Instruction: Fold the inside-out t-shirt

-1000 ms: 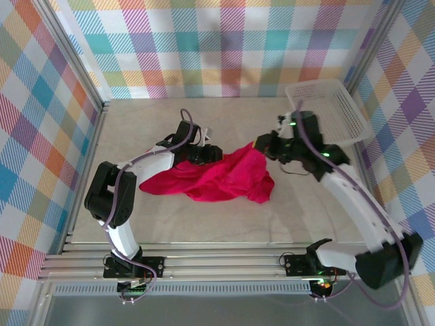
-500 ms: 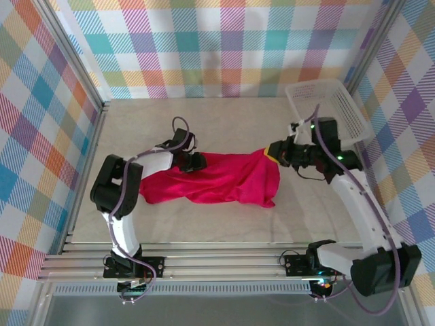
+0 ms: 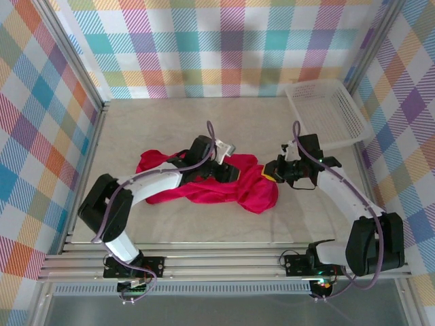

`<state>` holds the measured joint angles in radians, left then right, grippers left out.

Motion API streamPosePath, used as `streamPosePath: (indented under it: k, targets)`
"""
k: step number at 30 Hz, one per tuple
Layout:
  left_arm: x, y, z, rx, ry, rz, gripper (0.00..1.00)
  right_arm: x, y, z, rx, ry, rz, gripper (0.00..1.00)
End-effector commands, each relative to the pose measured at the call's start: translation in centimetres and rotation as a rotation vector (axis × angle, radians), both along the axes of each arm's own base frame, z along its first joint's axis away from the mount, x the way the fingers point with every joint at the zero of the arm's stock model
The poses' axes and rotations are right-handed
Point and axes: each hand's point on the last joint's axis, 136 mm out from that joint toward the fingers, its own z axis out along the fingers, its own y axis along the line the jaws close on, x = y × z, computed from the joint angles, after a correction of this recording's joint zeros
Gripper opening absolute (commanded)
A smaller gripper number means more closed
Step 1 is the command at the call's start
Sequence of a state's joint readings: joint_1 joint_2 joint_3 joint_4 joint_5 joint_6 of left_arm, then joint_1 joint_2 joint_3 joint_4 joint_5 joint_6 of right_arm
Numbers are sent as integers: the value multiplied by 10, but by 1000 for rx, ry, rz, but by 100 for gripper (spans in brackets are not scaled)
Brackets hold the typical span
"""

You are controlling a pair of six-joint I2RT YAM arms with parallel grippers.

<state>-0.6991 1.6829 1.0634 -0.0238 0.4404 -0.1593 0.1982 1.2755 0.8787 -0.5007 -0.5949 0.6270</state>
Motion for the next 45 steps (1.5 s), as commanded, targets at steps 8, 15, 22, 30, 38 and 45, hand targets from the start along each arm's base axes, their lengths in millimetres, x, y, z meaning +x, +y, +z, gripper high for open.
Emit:
streamPosePath:
  k: [8, 15, 22, 30, 38, 45]
  targets:
    - [-18, -49, -15, 53, -12, -115, 43, -1, -5, 9, 11, -51, -1, 0]
    - [-18, -57, -42, 120, 43, -111, 35, -2, -7, 9, 13, -50, -6, 0]
    - [-16, -60, -28, 127, 35, -134, 0, -7, -19, -5, -12, -34, -35, 0]
    - [-8, -49, 80, -128, 38, -130, 0, -7, -47, -64, -195, 29, -92, 0]
    - [-5, -42, 126, -477, 138, -168, 0, 17, -39, -94, -164, 101, -100, 4]
    - [3, -45, 91, -486, 220, -141, 0, -1, -37, -21, -136, -41, -114, 40]
